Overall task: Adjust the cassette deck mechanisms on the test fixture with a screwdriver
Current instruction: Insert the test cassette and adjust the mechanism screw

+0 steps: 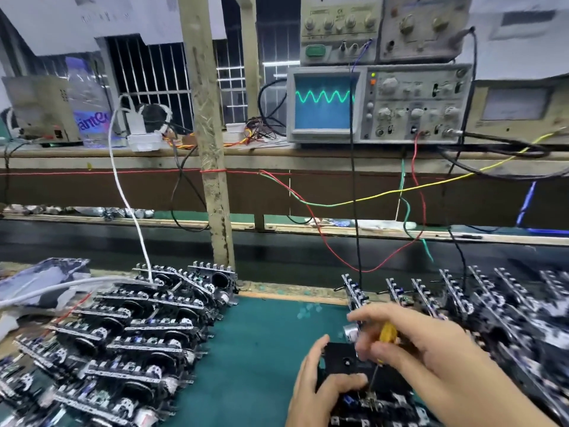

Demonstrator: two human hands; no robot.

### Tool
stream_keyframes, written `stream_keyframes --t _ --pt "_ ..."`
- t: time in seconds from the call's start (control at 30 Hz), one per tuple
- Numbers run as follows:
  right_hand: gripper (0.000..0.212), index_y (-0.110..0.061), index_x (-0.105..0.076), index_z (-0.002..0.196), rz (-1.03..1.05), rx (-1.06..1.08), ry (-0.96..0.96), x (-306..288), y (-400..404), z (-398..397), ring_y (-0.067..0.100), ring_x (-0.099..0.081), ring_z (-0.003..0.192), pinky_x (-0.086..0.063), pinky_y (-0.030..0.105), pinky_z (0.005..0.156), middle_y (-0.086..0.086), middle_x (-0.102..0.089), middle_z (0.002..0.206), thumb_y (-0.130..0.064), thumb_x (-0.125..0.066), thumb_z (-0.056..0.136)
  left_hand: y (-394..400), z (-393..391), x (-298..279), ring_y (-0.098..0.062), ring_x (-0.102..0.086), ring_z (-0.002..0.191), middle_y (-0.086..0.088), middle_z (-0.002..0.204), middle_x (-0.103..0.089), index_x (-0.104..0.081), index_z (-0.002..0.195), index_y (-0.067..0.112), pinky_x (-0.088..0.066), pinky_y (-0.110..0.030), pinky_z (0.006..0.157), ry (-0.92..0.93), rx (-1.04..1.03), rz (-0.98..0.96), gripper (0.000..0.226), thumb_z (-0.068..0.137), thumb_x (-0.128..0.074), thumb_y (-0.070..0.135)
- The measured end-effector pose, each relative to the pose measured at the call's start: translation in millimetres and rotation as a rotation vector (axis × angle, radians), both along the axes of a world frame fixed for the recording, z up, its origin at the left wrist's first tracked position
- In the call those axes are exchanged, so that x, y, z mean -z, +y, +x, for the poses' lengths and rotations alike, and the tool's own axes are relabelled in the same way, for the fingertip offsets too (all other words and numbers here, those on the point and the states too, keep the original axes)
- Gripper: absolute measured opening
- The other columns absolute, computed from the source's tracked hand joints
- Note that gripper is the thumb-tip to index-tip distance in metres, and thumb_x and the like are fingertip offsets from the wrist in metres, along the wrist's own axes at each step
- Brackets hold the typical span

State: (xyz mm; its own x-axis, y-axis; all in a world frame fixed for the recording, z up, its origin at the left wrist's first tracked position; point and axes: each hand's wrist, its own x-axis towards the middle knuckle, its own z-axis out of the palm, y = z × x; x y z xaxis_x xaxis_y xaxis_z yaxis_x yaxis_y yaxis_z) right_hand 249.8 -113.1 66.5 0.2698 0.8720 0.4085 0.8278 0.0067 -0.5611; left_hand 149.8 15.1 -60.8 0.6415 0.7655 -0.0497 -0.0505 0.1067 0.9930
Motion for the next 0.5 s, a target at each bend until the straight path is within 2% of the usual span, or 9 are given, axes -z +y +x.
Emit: stream_keyframes --t 0.07,0.13,0.2,0.27,0.3,0.37,0.4,0.47,0.5 --pt "0.046 -0.035 -0.063 0.117 -0.016 -0.041 0.067 3 0 1 0.011 -0.069 0.097 -0.053 0.022 0.086 -0.017 -0.070 0.099 0.006 -0.056 0.097 -2 -3 -1 0.004 -0.049 0.127 0.028 0.136 -0.052 -0.061 0.105 0.069 -0.043 -0.032 0.108 0.006 0.024 0.018 0.070 0.040 -0.080 0.051" --pt "0.046 -0.036 -0.060 0.117 -0.028 -0.061 0.132 4 -2 2 0.011 -0.069 0.101 -0.052 0.024 0.089 -0.016 -0.070 0.102 0.005 -0.052 0.099 0 -7 3 0.000 -0.046 0.134 0.027 0.144 -0.047 -0.064 0.107 0.066 -0.040 -0.036 0.112 -0.021 0.053 0.075 0.063 0.047 -0.082 0.052" --pt "0.046 -0.040 -0.055 0.118 -0.058 -0.069 0.156 5 -1 4 0.008 -0.068 0.104 -0.051 0.024 0.092 -0.017 -0.070 0.104 0.003 -0.050 0.101 2 -11 8 0.002 -0.033 0.143 0.033 0.152 -0.031 -0.056 0.121 0.066 -0.032 -0.033 0.118 -0.027 0.129 0.259 0.067 0.061 -0.084 0.056" --pt "0.045 -0.040 -0.051 0.122 -0.050 -0.082 0.191 6 0 2 0.008 -0.068 0.106 -0.051 0.026 0.095 -0.016 -0.071 0.105 0.000 -0.050 0.102 5 -15 19 0.002 -0.024 0.147 0.030 0.157 -0.023 -0.048 0.132 0.061 -0.030 -0.035 0.120 -0.017 0.222 0.436 0.074 0.067 -0.084 0.064" --pt "0.044 -0.040 -0.049 0.124 -0.035 -0.088 0.227 6 0 0 0.010 -0.069 0.105 -0.051 0.027 0.095 -0.014 -0.072 0.105 -0.002 -0.051 0.102 5 -16 24 -0.002 -0.026 0.148 0.024 0.160 -0.022 -0.054 0.129 0.058 -0.033 -0.039 0.118 -0.013 0.203 0.590 0.069 0.067 -0.083 0.066" --pt "0.038 -0.039 -0.055 0.119 0.054 -0.109 0.323 10 -2 -4 0.015 -0.071 0.100 -0.053 0.027 0.092 -0.007 -0.074 0.102 -0.005 -0.054 0.102 3 -17 35 -0.012 -0.032 0.148 0.014 0.164 -0.021 -0.063 0.120 0.051 -0.039 -0.047 0.112 -0.024 0.113 0.842 0.061 0.065 -0.089 0.058" --pt "0.029 -0.037 -0.060 0.114 0.142 -0.098 0.386 11 -5 -7 0.018 -0.072 0.095 -0.055 0.027 0.089 -0.002 -0.074 0.098 -0.011 -0.055 0.101 0 -17 39 -0.014 -0.033 0.148 0.014 0.164 -0.020 -0.064 0.119 0.049 -0.041 -0.050 0.111 -0.028 0.085 0.857 0.060 0.065 -0.091 0.053" --pt "0.009 -0.031 -0.063 0.100 0.301 -0.012 0.445 16 -15 -6 0.018 -0.067 0.080 -0.056 0.033 0.081 0.003 -0.069 0.085 -0.035 -0.054 0.099 -1 -16 40 -0.014 -0.035 0.147 0.018 0.164 -0.019 -0.067 0.119 0.045 -0.043 -0.054 0.109 -0.065 0.053 0.827 0.062 0.063 -0.093 0.048" --pt "0.021 -0.032 -0.060 0.095 0.326 0.064 0.418 22 -20 -2 0.016 -0.063 0.075 -0.054 0.033 0.080 0.002 -0.065 0.081 -0.049 -0.049 0.098 0 -15 40 -0.014 -0.037 0.146 0.019 0.163 -0.020 -0.067 0.119 0.044 -0.044 -0.055 0.109 -0.066 0.045 0.814 0.063 0.062 -0.094 0.047"
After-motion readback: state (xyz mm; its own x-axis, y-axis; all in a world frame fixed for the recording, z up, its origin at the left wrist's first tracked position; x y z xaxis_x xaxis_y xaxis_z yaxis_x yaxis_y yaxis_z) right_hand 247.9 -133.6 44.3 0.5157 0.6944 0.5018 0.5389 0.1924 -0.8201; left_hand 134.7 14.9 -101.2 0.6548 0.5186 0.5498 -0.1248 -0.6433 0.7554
